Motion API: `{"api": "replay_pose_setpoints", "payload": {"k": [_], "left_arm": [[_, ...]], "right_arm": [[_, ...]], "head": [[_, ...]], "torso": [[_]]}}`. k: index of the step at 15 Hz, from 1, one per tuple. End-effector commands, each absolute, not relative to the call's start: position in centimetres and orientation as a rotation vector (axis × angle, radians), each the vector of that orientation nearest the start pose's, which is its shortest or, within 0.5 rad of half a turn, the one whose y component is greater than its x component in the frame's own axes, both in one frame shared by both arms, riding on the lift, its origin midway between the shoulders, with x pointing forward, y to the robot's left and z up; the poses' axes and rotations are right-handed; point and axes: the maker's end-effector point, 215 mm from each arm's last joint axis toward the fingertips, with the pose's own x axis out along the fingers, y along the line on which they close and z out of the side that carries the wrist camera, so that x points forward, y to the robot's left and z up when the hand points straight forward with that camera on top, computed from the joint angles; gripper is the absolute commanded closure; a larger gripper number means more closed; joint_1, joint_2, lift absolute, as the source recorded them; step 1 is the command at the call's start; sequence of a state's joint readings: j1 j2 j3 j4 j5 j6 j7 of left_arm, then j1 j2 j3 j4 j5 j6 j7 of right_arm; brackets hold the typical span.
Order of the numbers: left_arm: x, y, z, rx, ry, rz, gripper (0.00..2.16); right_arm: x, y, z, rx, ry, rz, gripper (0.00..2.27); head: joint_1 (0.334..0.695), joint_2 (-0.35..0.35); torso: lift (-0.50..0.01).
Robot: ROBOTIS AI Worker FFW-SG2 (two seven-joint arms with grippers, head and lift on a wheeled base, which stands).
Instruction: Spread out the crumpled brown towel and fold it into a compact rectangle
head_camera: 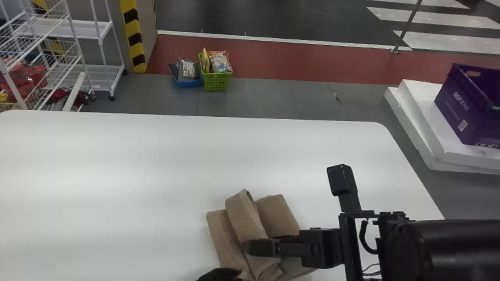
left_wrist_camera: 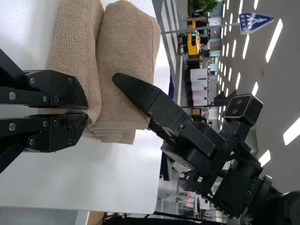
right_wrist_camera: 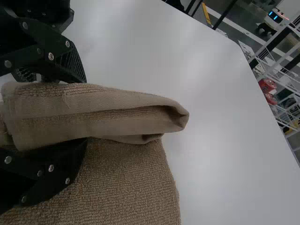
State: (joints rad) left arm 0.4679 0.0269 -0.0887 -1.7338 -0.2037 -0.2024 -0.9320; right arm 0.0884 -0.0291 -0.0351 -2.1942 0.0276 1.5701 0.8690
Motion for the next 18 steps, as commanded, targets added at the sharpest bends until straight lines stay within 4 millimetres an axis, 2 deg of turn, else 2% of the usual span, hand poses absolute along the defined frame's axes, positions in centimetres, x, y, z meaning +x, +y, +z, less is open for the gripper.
{"api": "replay_pose_setpoints", "payload": {"k": [1, 3, 5, 8, 9, 10, 12, 15, 16, 17, 18], "left_arm": [[32.3, 2.6, -45.2, 0.132, 0.173, -1.048, 1.06], [32.4, 2.8, -45.0, 0.129, 0.171, -1.048, 1.06], [32.4, 2.7, -44.9, 0.127, 0.172, -1.048, 1.06], [32.9, 3.6, -44.6, 0.127, 0.168, -1.03, 1.05], [33.3, 4.3, -44.3, 0.111, 0.16, -1.014, 0.92], [33.7, 5.1, -44.0, 0.097, 0.152, -0.993, 0.69], [34.6, 7.2, -43.7, 0.042, 0.179, -0.941, 0.05], [35.8, 10.8, -42.4, -0.004, 0.153, -0.854, 0.02], [36.2, 12.3, -41.9, -0.019, 0.138, -0.814, 0.03], [36.5, 13.9, -41.4, -0.032, 0.126, -0.779, 0.04], [36.9, 16.1, -40.9, -0.042, 0.113, -0.735, 0.04]], "right_arm": [[37.8, -10.4, -40.6, 0.438, 0.951, 0.707, 0.05], [37.8, -10.6, -40.1, 0.466, 0.939, 0.717, 0.05], [38.0, -11.6, -38.7, 0.491, 0.896, 0.716, 0.05], [38.2, -14.9, -37.4, 0.534, 0.842, 0.669, 0.05], [38.2, -16.2, -37.1, 0.558, 0.826, 0.649, 0.05], [38.2, -17.1, -36.9, 0.576, 0.813, 0.638, 0.05], [38.2, -18.6, -36.6, 0.6, 0.794, 0.616, 0.05], [38.0, -18.5, -36.7, 0.605, 0.798, 0.621, 0.09], [37.9, -18.2, -36.8, 0.603, 0.801, 0.629, 0.12], [37.8, -17.7, -36.8, 0.603, 0.805, 0.639, 0.17], [37.4, -17.1, -37.0, 0.605, 0.816, 0.653, 0.35]], "head": [[0.695, -0.138], [0.695, -0.131], [0.695, -0.128], [0.695, -0.153], [0.695, -0.162], [0.695, -0.173], [0.695, -0.189], [0.695, -0.177], [0.695, -0.151], [0.695, -0.134], [0.695, -0.111]], "torso": [[-0.127], [-0.127], [-0.127], [-0.127], [-0.127], [-0.127], [-0.127], [-0.127], [-0.127], [-0.127], [-0.127]]}}
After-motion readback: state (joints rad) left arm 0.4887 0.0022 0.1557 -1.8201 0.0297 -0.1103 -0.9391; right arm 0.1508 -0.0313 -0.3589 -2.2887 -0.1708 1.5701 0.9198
